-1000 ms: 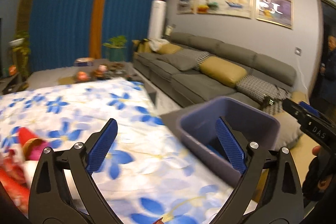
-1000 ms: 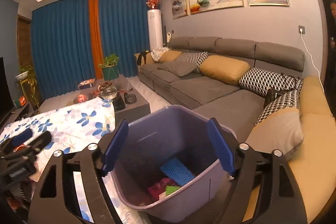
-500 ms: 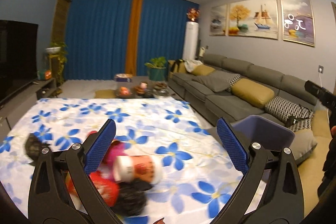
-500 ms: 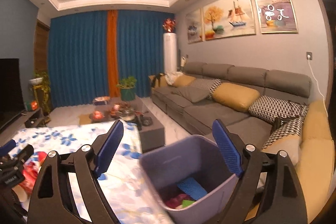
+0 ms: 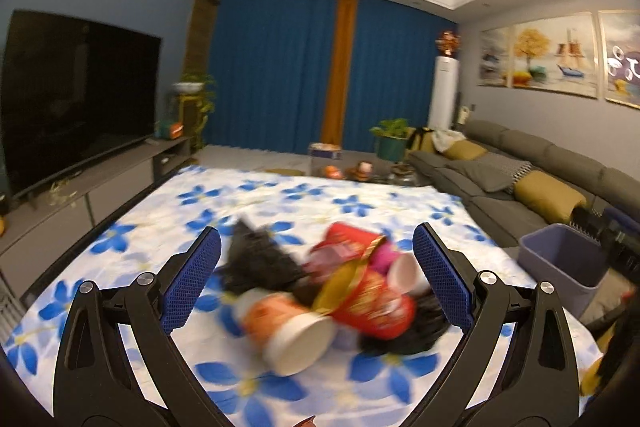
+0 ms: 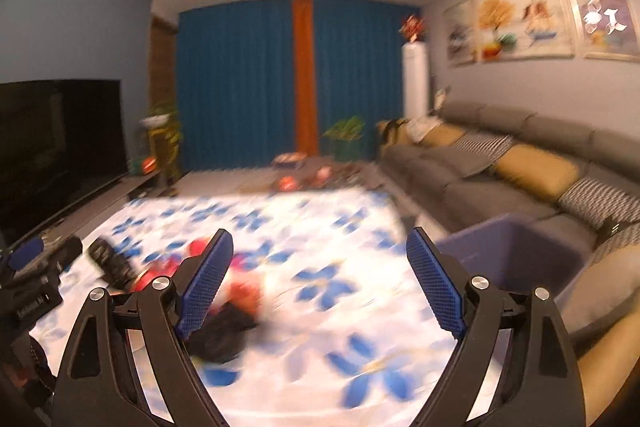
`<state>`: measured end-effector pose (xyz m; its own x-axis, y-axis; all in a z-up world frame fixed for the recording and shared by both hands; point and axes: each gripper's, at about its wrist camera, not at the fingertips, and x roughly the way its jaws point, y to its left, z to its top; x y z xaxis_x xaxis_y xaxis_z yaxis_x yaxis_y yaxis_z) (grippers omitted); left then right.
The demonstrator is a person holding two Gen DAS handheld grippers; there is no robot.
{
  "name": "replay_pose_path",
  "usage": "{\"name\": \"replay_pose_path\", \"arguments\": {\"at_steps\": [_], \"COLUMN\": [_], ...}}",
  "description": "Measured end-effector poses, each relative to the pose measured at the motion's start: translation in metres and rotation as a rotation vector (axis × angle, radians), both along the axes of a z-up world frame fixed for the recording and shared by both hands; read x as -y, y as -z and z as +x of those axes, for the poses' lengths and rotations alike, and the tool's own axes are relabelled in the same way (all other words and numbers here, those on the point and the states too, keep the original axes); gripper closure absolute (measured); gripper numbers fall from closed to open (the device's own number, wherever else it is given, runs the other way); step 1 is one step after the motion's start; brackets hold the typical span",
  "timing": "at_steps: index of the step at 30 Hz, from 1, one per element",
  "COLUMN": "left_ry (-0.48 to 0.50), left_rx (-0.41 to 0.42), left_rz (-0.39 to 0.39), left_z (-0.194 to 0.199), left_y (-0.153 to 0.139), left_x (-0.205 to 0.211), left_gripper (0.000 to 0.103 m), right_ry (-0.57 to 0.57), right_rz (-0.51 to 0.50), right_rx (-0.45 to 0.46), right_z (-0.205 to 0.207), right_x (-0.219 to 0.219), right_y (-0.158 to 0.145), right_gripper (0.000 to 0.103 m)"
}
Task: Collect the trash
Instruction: 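Move both tools back toward the cups and black bag on the table, then grasp the red gold-rimmed cup with the left tool while the right tool grasps the black bag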
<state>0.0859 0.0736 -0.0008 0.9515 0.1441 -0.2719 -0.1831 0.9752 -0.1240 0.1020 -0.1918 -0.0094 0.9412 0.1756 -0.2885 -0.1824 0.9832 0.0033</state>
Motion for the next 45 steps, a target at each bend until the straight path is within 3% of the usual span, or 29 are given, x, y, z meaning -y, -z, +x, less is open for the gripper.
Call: {"name": "replay_pose_path", "arguments": {"at_steps": [5, 12, 24, 30, 35, 45], "left_ry": [-0.061, -0.049, 0.004, 0.053, 0.103, 0.231], "left_rx": [-0.011, -0.025, -0.038, -0.05, -0.057, -0.159], "left_rz": [0.009, -0.02, -0.03, -0.025, -0.018, -0.059], "left_z": [-0.013, -0.015, -0.001, 0.008, 0.014, 0.043], "left_y": [0.01, 0.02, 0.028, 0.032, 0.034, 0.056], "left_x": [-0.031, -0.052, -0.047, -0.036, -0.026, -0.015], "left_gripper": [0.008, 0.008, 0.008, 0.008, 0.009, 0.02], "right_ry": [-0.033, -0.06, -0.086, -0.129, -0.155, -0.12], "right_rz": [-0.015, -0.055, -0.076, -0.075, -0.08, -0.036], "right_rx": [-0.07, -0.147, -0.249, -0.291, -0.295, -0.22], "right_z": [0.009, 0.029, 0.048, 0.055, 0.054, 0.03], "right_x": [-0.034, -0.063, -0.073, -0.08, -0.083, -0.051], "right_y": [0.028, 0.056, 0.082, 0.09, 0.092, 0.075], "right_gripper": [0.018, 0.033, 0.057, 0.074, 0.096, 0.098]}}
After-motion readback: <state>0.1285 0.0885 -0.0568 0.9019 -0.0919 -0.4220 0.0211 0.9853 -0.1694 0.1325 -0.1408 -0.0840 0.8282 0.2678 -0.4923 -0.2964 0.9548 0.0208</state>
